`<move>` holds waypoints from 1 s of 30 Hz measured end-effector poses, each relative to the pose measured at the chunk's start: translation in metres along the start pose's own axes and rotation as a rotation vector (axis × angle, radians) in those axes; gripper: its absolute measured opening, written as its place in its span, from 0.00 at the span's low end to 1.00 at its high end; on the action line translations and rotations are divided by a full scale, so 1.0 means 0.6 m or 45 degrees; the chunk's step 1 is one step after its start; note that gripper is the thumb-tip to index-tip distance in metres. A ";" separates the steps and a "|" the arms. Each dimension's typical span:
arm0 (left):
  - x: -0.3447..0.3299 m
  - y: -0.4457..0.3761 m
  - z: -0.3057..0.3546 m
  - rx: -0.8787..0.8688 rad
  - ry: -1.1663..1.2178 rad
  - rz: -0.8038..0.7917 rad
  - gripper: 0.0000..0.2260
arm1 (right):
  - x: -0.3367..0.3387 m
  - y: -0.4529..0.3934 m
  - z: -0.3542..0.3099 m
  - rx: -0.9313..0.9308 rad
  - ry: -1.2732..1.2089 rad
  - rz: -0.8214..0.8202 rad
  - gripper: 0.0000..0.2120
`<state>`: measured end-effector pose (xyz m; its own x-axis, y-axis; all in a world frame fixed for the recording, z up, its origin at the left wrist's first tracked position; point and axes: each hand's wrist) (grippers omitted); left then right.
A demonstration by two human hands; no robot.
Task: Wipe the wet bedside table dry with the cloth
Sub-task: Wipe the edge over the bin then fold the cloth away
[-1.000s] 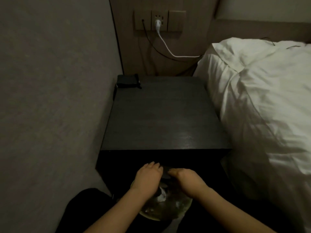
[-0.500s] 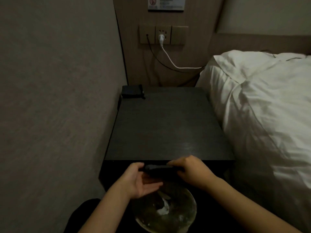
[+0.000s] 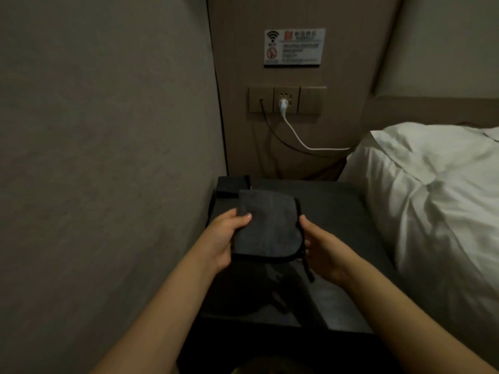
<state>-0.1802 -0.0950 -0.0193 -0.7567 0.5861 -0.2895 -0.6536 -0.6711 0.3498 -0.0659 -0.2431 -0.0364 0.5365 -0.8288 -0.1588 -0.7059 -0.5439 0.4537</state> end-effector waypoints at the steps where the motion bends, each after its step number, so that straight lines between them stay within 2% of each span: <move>1: -0.004 -0.026 0.006 -0.008 0.000 -0.012 0.09 | -0.007 -0.018 -0.012 -0.060 -0.123 -0.066 0.13; 4: -0.014 -0.118 -0.001 0.019 -0.019 -0.009 0.09 | -0.020 -0.104 -0.031 -0.029 -0.235 -0.125 0.10; 8: -0.033 -0.251 -0.028 0.043 -0.108 0.127 0.11 | -0.017 -0.224 -0.045 -0.003 -0.127 0.110 0.09; 10: -0.028 -0.319 -0.034 -0.205 -0.452 0.414 0.14 | -0.003 -0.267 -0.060 0.013 -0.152 0.196 0.10; 11: -0.020 -0.351 -0.033 -0.416 -0.742 0.565 0.15 | 0.006 -0.282 -0.070 0.024 -0.175 0.209 0.10; 12: -0.010 -0.380 -0.032 -0.609 -1.088 0.626 0.17 | 0.016 -0.294 -0.080 0.025 -0.196 0.218 0.09; 14: 0.005 -0.430 -0.030 -0.752 -1.714 0.505 0.22 | 0.035 -0.309 -0.098 -0.003 -0.228 0.226 0.09; 15: 0.007 -0.451 -0.029 -0.706 -1.924 0.392 0.24 | 0.044 -0.314 -0.104 -0.018 -0.243 0.228 0.09; 17: 0.003 -0.475 -0.034 -0.550 -2.124 0.216 0.27 | 0.056 -0.321 -0.115 -0.060 -0.273 0.235 0.10; 22: -0.037 -0.467 -0.057 -0.612 -2.133 0.067 0.28 | 0.064 -0.334 -0.148 -0.131 -0.305 0.271 0.14; 28: -0.138 -0.461 -0.087 -0.629 -2.035 -0.053 0.33 | 0.045 -0.368 -0.192 -0.111 -0.239 0.255 0.16; 30: -0.162 -0.454 -0.097 -0.591 -1.972 -0.089 0.31 | 0.032 -0.377 -0.203 -0.113 -0.242 0.236 0.16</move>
<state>0.0706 0.0046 -0.1380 -0.1788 0.2980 0.9377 -0.8488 -0.5287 0.0062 0.1604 -0.1198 -0.0352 0.3000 -0.9274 -0.2236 -0.7360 -0.3741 0.5642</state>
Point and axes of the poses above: each hand's wrist, its own y-axis away from the middle knuckle, its own x-axis out of the back of the hand, z = x × y, and after that the axes turned 14 degrees about z, right-handed
